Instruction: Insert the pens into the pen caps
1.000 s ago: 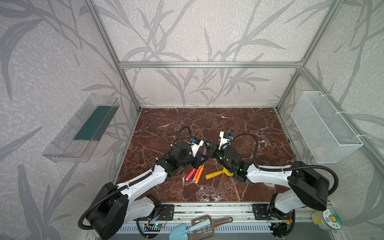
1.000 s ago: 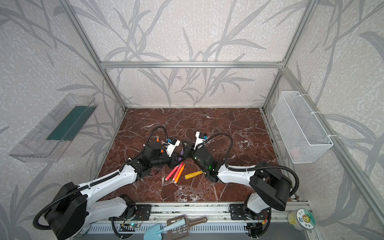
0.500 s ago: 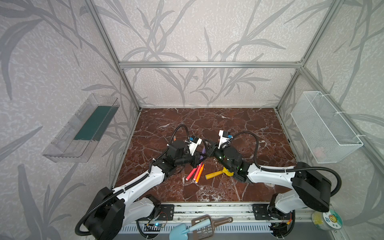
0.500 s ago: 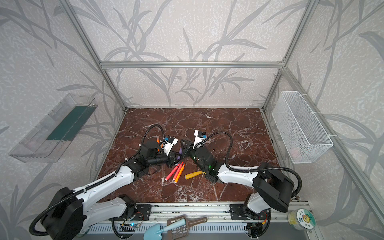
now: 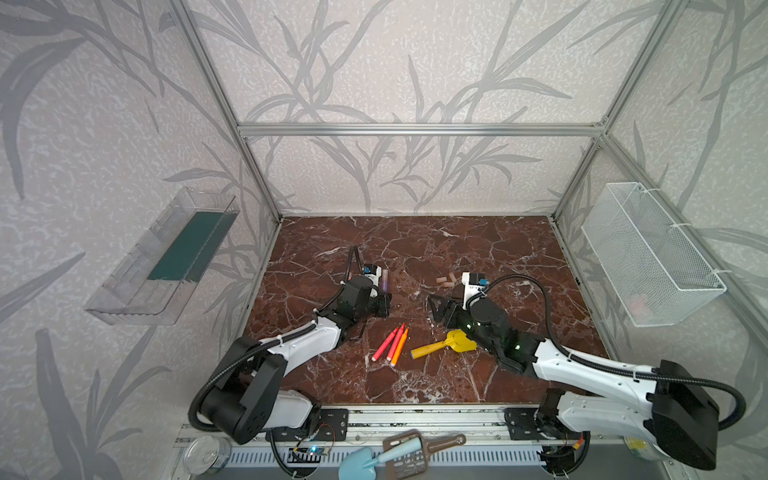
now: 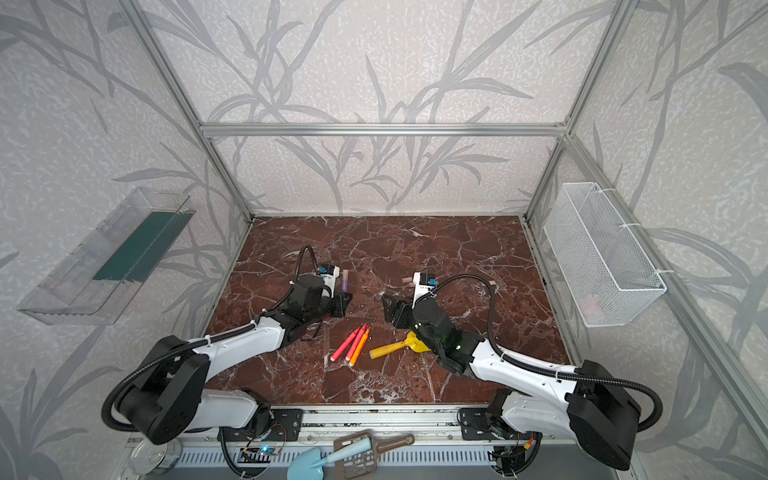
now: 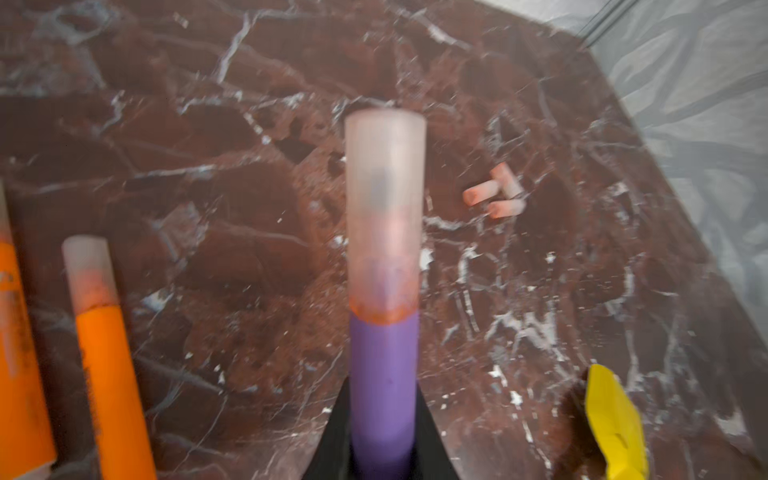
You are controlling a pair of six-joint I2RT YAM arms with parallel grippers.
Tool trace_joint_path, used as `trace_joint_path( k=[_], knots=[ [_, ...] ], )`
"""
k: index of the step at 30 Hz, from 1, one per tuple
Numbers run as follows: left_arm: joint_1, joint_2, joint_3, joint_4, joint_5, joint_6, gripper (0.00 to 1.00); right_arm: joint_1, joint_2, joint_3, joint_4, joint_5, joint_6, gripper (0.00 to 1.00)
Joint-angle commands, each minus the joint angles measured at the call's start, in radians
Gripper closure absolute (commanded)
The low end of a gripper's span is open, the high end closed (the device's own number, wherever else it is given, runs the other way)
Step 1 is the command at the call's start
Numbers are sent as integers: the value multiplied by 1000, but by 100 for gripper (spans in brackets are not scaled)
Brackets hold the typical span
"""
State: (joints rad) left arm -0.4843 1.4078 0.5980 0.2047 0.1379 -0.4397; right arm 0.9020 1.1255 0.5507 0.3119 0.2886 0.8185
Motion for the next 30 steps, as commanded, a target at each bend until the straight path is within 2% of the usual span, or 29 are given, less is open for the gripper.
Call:
trace_joint_path(
  k=[1, 17, 23, 30],
  knots=[
    [-2, 53, 62, -122, -99, -31, 100, -24, -41, -22, -69, 30, -5, 22],
    [-3, 230, 182, -295, -303, -29, 99, -40, -36, -28, -80, 21, -4, 22],
    [-3, 268, 221, -357, -331, -30, 87, -45, -50, -35, -83, 23, -5, 22],
    [-3, 242, 226, -381, -347, -31, 73, -52, -74, -44, -90, 26, -7, 21]
  ],
)
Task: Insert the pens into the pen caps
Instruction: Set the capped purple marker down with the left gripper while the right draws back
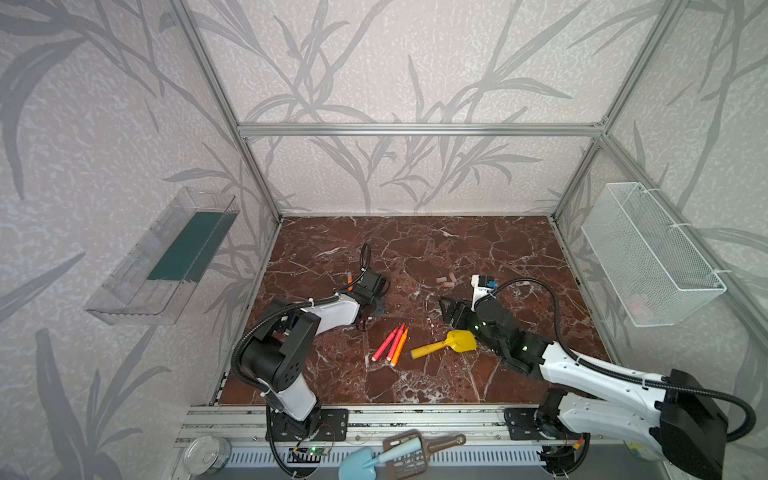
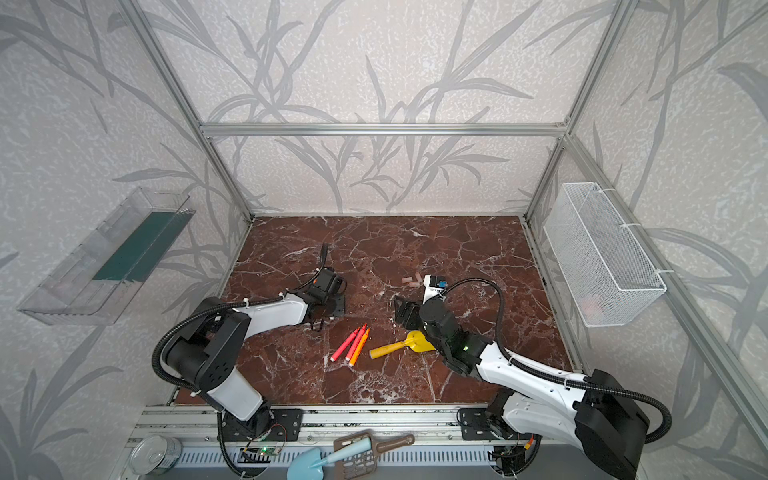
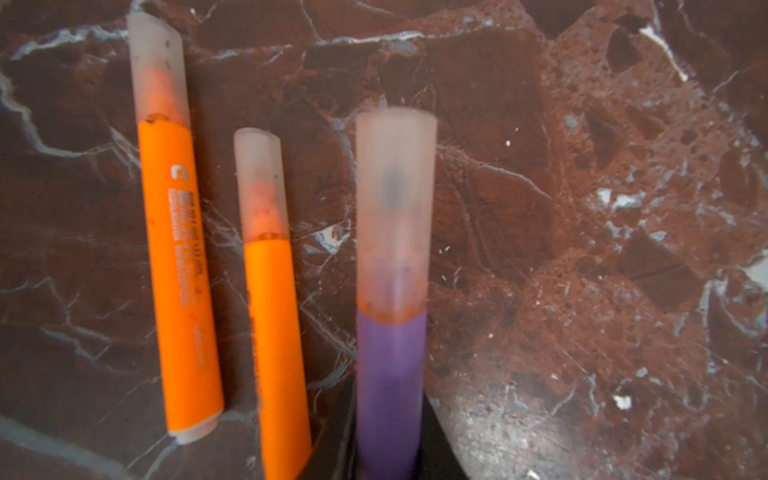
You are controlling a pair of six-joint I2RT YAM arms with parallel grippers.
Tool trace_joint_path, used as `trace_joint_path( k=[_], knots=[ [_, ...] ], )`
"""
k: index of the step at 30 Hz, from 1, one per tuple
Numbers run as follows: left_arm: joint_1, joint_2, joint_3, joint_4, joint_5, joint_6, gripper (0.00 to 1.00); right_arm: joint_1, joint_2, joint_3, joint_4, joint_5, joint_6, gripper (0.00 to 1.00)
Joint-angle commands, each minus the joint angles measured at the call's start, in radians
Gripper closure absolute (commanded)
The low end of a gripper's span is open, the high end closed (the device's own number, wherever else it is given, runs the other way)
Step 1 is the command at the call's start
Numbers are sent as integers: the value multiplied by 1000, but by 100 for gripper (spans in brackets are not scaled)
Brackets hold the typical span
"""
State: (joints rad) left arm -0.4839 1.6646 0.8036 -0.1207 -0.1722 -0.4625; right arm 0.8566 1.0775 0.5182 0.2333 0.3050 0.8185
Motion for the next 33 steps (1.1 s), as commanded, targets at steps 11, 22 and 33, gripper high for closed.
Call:
trace_joint_path(
  k=[11, 22, 33],
  knots=[
    [-36, -150, -4, -125, -91, 9, 56, -27, -91, -12, -11, 18, -34, 19],
    [-214, -448, -113, -276, -183, -74, 47, -27, -41, 128, 14, -54, -58, 17],
    [-339, -553, -232, -281, -160, -147, 52, -40, -27, 107, -120, -148, -62, 18]
  ],
)
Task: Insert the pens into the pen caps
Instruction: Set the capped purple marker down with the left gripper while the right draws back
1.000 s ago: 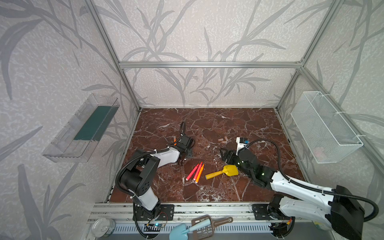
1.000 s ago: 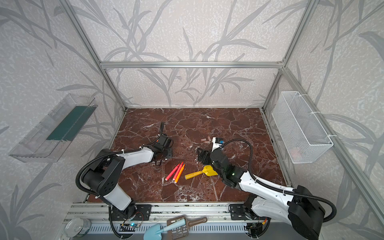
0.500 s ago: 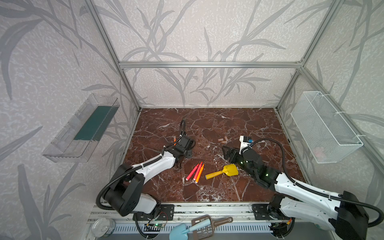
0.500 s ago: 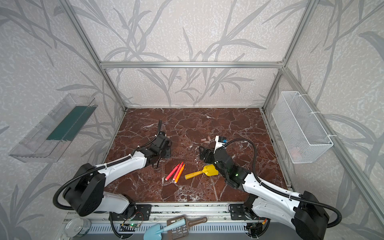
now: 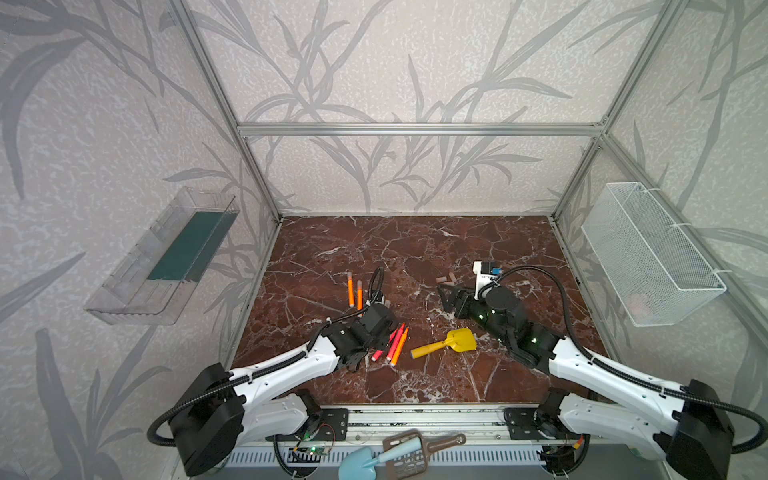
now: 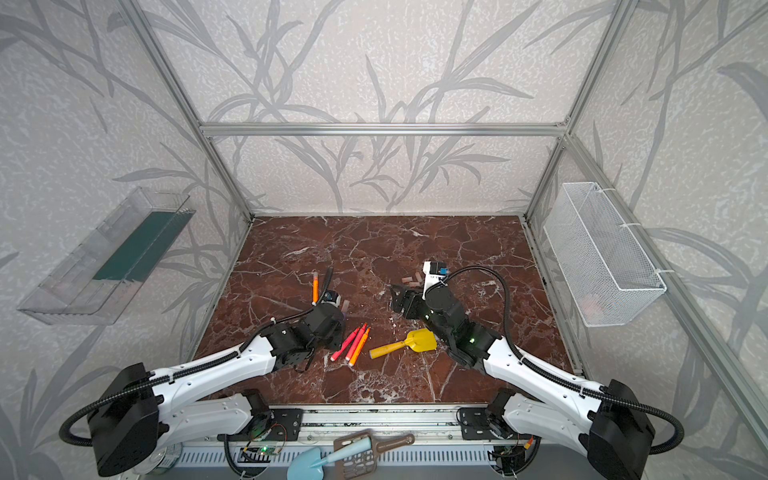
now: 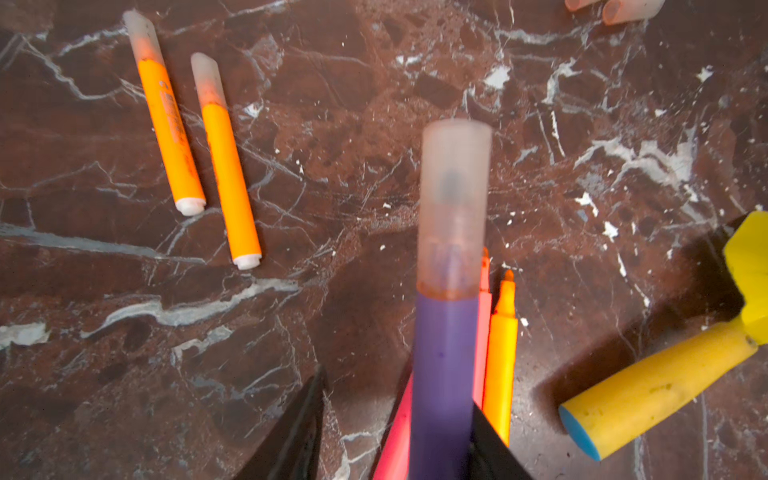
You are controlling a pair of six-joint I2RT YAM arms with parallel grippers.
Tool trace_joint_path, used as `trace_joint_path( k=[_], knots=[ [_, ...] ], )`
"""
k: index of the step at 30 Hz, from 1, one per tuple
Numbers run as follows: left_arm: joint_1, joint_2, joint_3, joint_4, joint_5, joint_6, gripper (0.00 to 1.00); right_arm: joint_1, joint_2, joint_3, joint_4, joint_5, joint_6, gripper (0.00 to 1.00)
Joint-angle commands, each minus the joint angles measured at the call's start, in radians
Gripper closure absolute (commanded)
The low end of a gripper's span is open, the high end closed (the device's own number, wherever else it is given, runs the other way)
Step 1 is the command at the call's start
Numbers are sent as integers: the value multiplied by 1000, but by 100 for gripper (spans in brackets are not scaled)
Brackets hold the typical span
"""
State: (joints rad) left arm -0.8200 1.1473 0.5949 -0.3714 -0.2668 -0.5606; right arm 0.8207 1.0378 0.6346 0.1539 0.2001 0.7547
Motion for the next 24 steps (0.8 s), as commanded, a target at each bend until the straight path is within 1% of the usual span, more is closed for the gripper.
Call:
trace_joint_path(
  k=[1, 3, 5, 7, 10, 12, 14, 16, 20, 24],
  knots=[
    [3, -45, -39, -4, -95, -41, 51, -3, 25, -10, -52, -52, 11, 19],
    [52, -29, -26, 14, -106, -6, 52, -3, 45, -12, -65, -74, 27, 19],
    [131, 36, 11, 26, -84, 16, 58, -3, 54, -23, -67, -98, 51, 21],
    [169, 105, 32, 70, -74, 19, 59, 2, 45, -34, -59, -111, 60, 22],
    [179, 235, 92, 105, -50, 37, 59, 30, 21, -40, -59, -70, 49, 22],
    [183, 319, 146, 103, -16, 56, 59, 35, 28, -39, -50, -58, 42, 25],
    [188, 390, 198, 90, 2, 61, 61, 35, 61, -29, -33, -57, 38, 27],
    [190, 436, 219, 100, 13, 62, 61, 35, 104, -13, -17, -60, 41, 29],
    [190, 480, 249, 82, -40, 57, 62, 35, 168, 20, 4, -72, 30, 31],
    [190, 455, 272, 38, -52, 65, 63, 35, 178, 31, 5, -62, 19, 32]
  ],
)
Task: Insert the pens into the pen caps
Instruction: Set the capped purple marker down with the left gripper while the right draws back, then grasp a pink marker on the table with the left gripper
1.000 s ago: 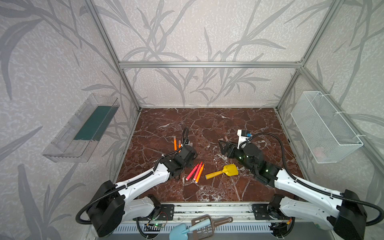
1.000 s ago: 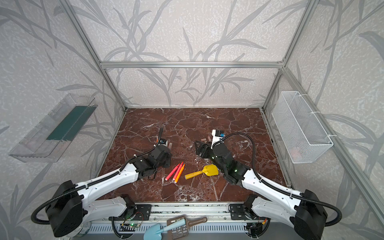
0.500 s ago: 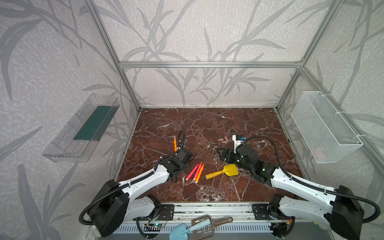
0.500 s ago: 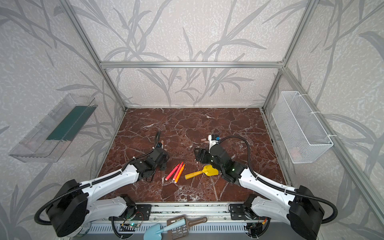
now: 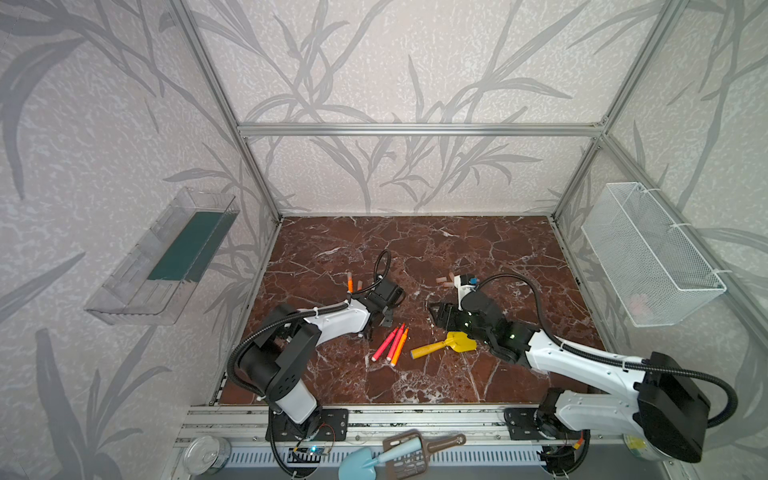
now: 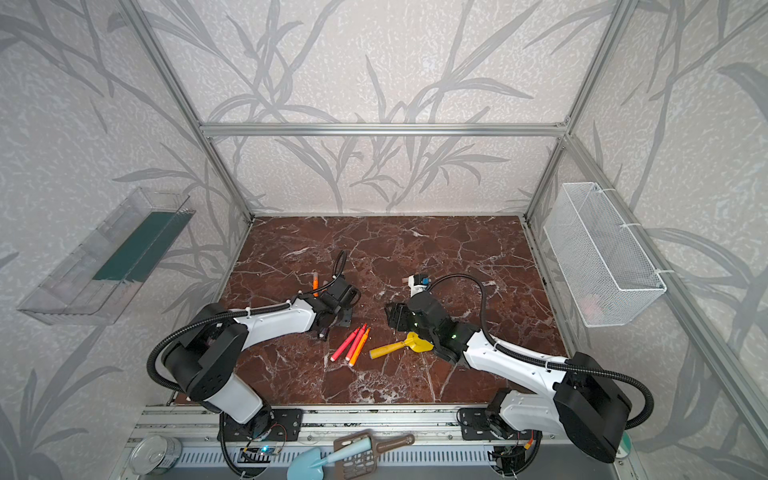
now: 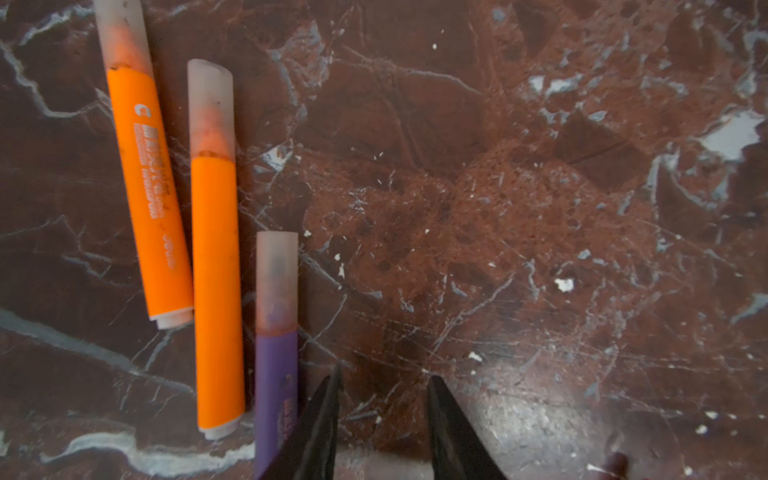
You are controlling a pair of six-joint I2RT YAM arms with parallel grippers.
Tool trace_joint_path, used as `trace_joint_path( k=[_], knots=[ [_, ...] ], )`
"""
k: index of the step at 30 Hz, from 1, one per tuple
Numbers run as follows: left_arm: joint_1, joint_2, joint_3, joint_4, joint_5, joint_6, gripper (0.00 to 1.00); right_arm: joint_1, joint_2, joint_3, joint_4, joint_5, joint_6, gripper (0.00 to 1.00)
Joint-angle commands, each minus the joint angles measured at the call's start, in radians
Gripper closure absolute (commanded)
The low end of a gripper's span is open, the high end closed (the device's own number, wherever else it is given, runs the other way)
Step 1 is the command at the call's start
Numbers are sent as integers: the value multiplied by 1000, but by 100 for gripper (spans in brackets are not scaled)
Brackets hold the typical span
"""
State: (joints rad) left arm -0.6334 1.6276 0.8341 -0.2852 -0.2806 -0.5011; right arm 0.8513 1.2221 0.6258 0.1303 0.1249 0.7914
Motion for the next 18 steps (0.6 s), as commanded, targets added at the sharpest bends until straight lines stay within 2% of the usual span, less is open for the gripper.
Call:
trace_joint_path(
  k=[1, 5, 10, 18],
  knots=[
    [4, -46, 34, -57, -30, 8, 63, 5, -12, 39, 29, 21, -21, 32],
    [-17, -166, -16, -89, 8, 14, 63, 5, -43, 29, 22, 43, -30, 31],
    [-47, -286, -156, -42, 138, 5, 61, 5, -59, 25, 19, 42, -35, 32],
    [-178, -305, -242, -34, 118, -58, 61, 4, -54, 28, 16, 0, -27, 32]
  ],
)
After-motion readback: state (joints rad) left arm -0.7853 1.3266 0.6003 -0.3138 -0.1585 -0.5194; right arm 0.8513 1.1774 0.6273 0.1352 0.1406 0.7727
